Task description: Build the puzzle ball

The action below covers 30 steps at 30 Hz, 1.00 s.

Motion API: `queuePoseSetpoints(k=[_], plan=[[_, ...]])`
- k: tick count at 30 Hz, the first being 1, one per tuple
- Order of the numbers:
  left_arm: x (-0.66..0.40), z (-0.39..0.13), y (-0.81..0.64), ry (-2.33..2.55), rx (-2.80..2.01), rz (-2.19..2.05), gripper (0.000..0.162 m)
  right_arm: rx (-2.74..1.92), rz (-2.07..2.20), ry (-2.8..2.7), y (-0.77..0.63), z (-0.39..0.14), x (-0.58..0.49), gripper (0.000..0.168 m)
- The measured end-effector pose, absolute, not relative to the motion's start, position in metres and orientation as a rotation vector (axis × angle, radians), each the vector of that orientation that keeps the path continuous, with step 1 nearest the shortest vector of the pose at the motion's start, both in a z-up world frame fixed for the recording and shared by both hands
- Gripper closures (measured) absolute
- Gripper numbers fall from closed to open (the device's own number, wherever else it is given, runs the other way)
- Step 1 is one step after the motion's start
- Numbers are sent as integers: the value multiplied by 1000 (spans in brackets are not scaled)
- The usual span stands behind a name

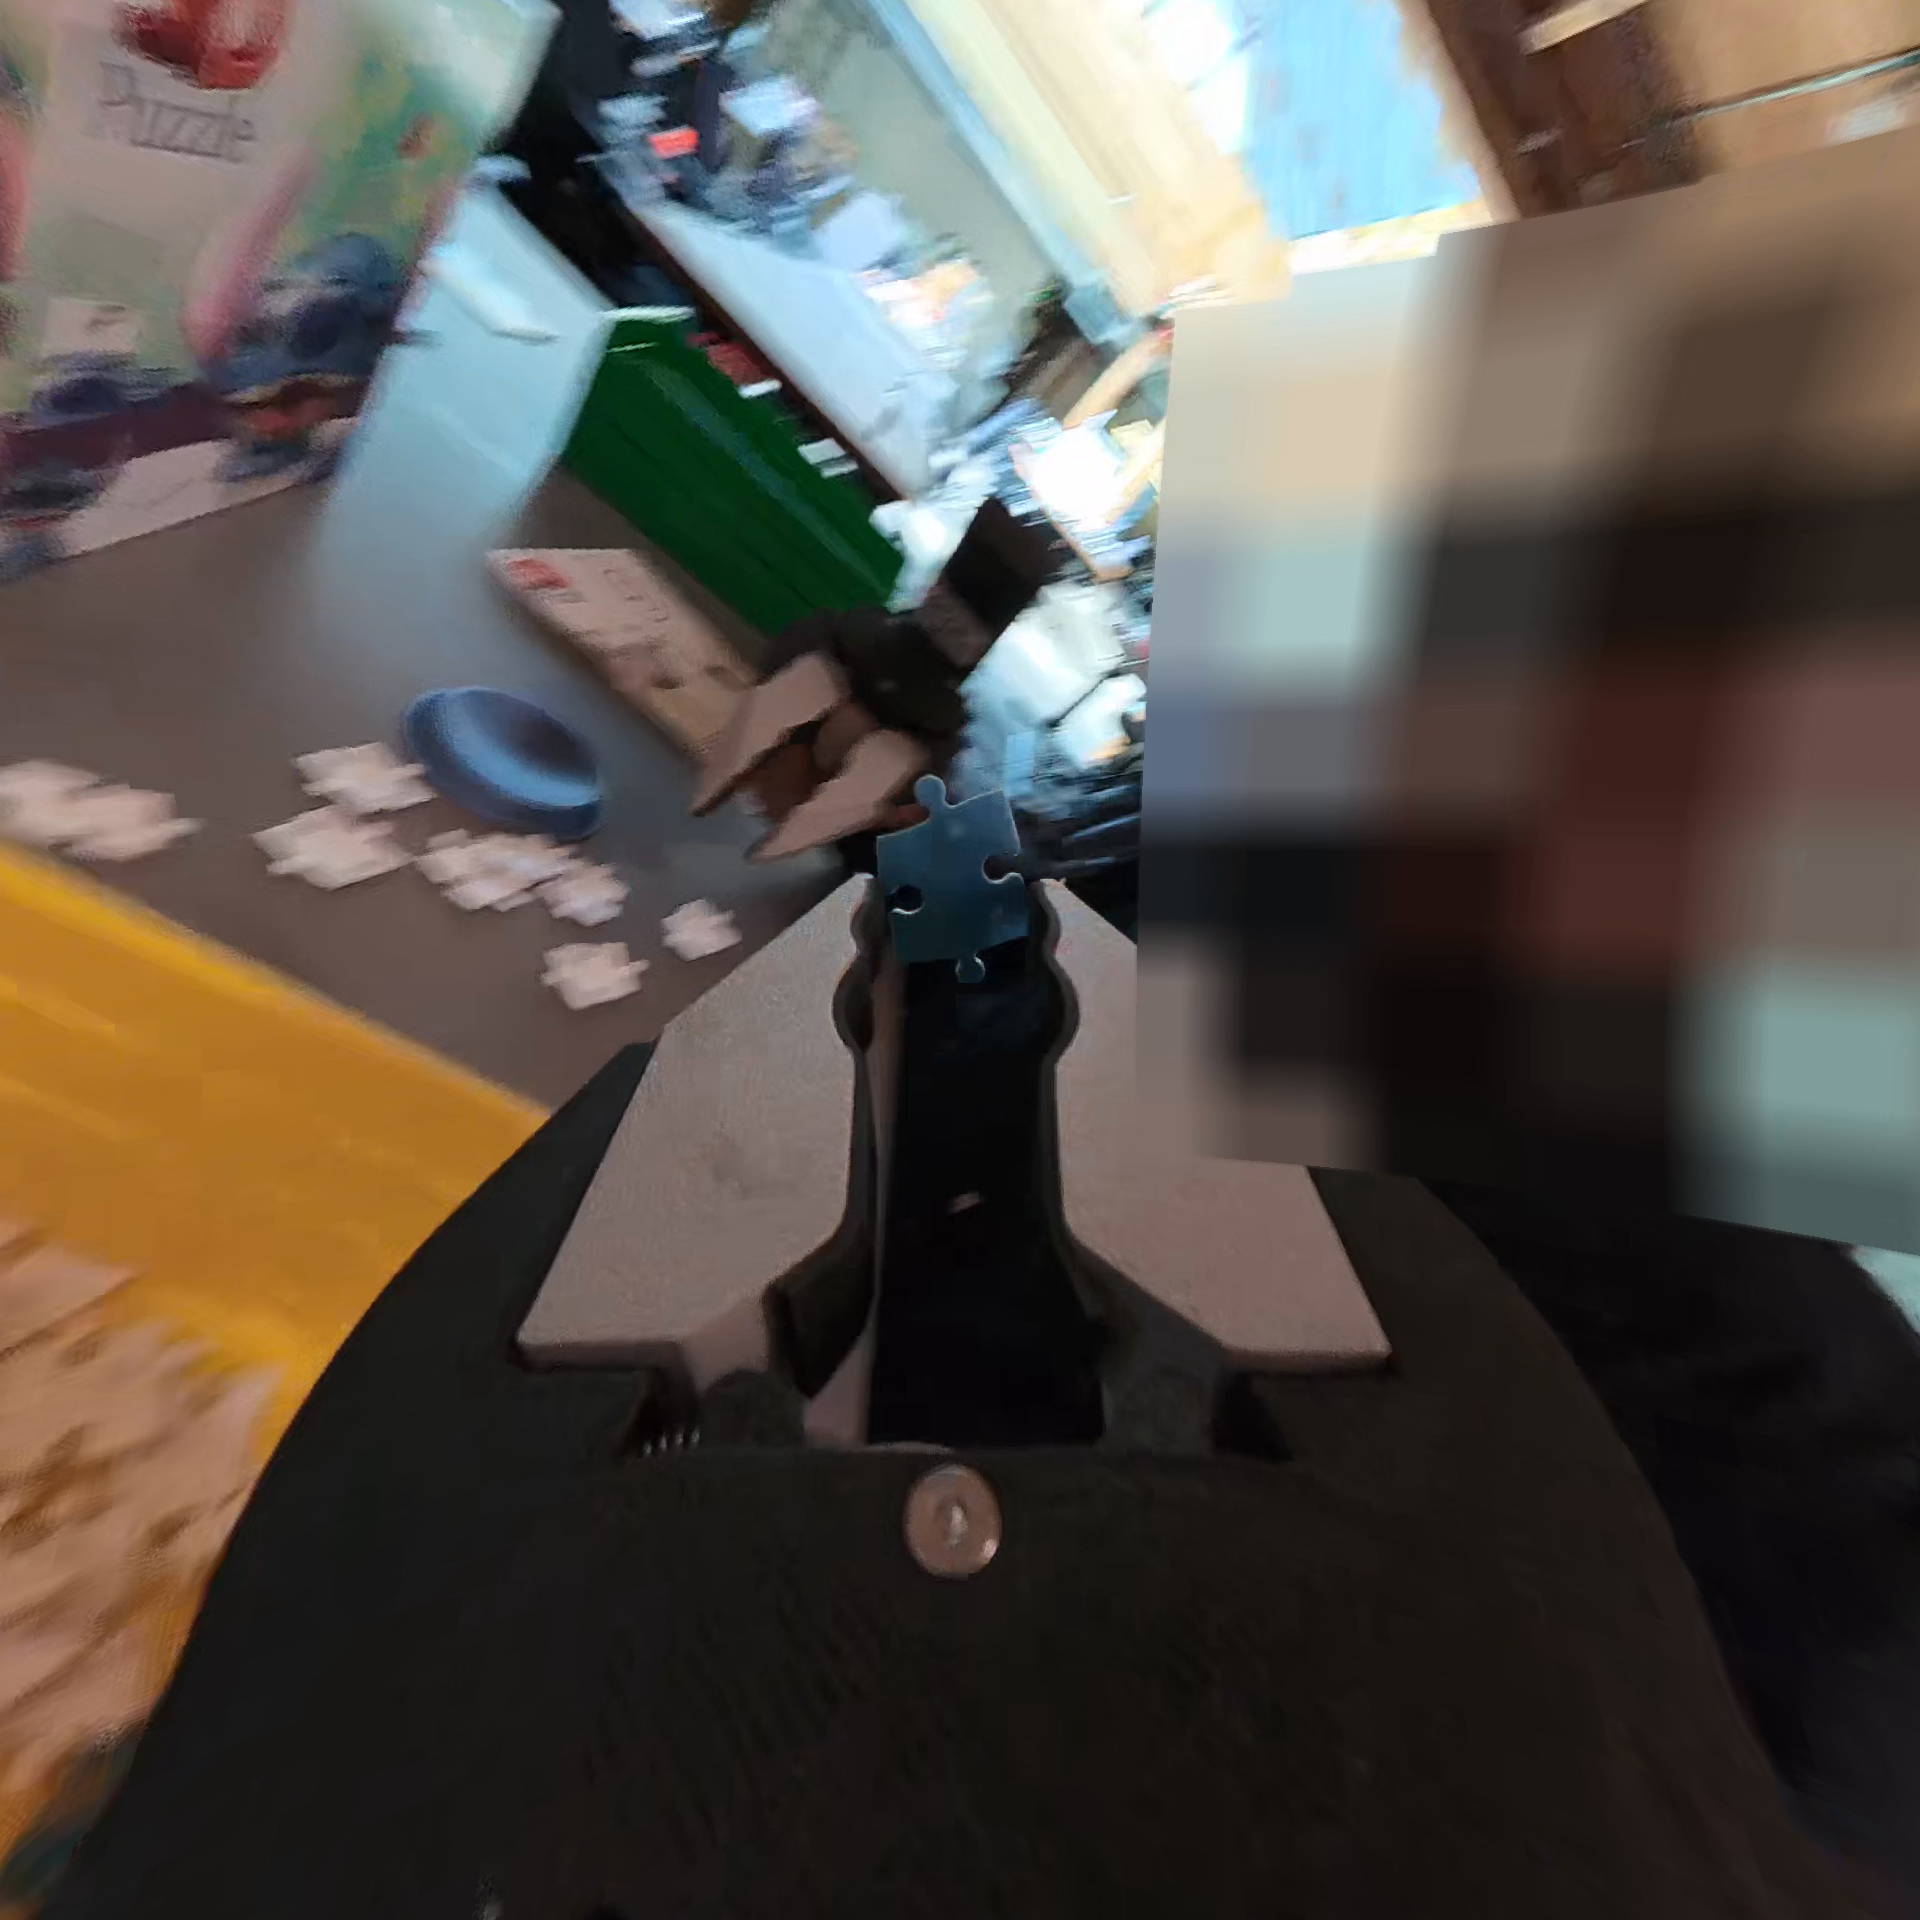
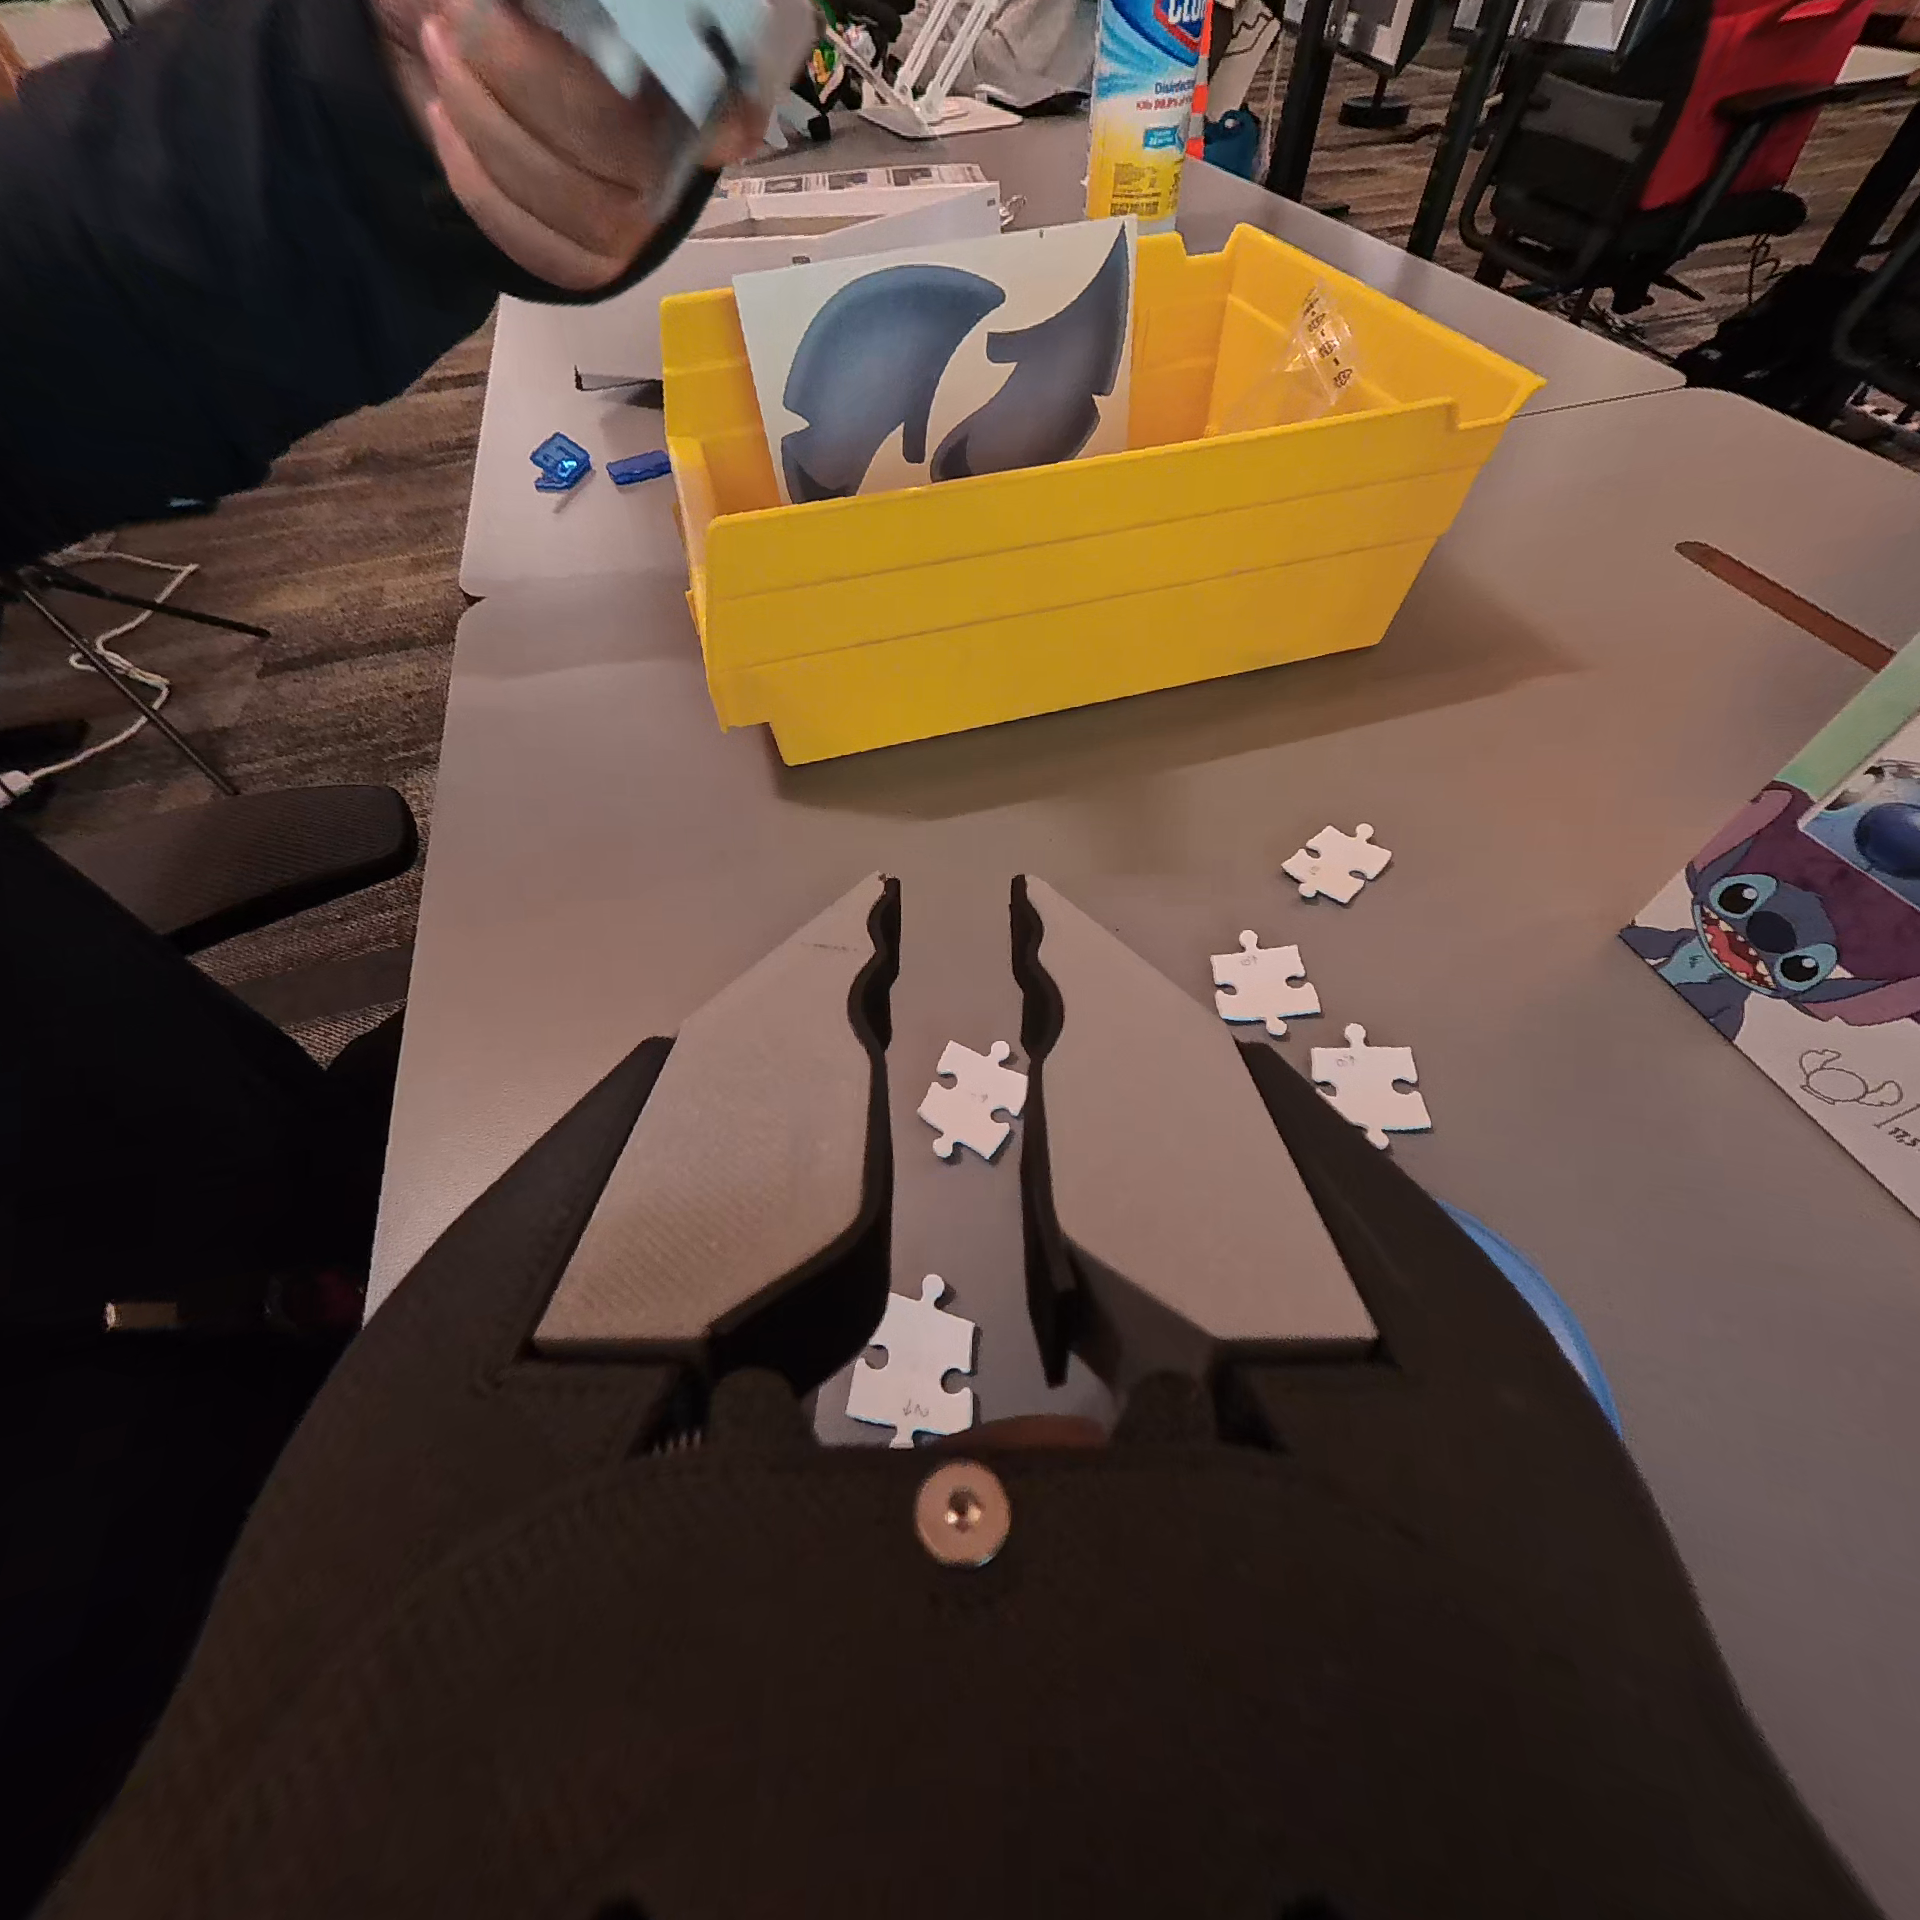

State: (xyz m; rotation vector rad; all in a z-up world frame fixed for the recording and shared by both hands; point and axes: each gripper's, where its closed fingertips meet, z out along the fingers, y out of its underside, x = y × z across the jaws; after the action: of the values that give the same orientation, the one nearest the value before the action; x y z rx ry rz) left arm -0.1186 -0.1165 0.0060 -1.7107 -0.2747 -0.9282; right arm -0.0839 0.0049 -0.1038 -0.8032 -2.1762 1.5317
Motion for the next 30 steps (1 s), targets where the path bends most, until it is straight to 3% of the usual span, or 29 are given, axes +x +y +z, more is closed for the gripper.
queuePoseSetpoints(k=[1,4,16,24,27,30], plan=[[-130,-11,-115,-328,-1811,-820,137,-806,1529,-2177,5,-104,-84,151],[-149,-41,-120,-395,-2000,-680,137,-811,1527,-2178,5,-105,-84,151],[-36,-58,-86,-70,-2027,-1242,137,-359,1857,-2133,-49,-60,-38,149],[-8,-69,-72,-5,-2063,-1360,137,-100,1741,-2191,-74,-72,-15,148],[-2,-74,-69,1,-2070,-1382,137,-43,1695,-2166,-78,-74,-12,164],[-3,-75,-68,-19,-2048,-1393,136,-55,1684,-2182,-75,-77,-13,168]])
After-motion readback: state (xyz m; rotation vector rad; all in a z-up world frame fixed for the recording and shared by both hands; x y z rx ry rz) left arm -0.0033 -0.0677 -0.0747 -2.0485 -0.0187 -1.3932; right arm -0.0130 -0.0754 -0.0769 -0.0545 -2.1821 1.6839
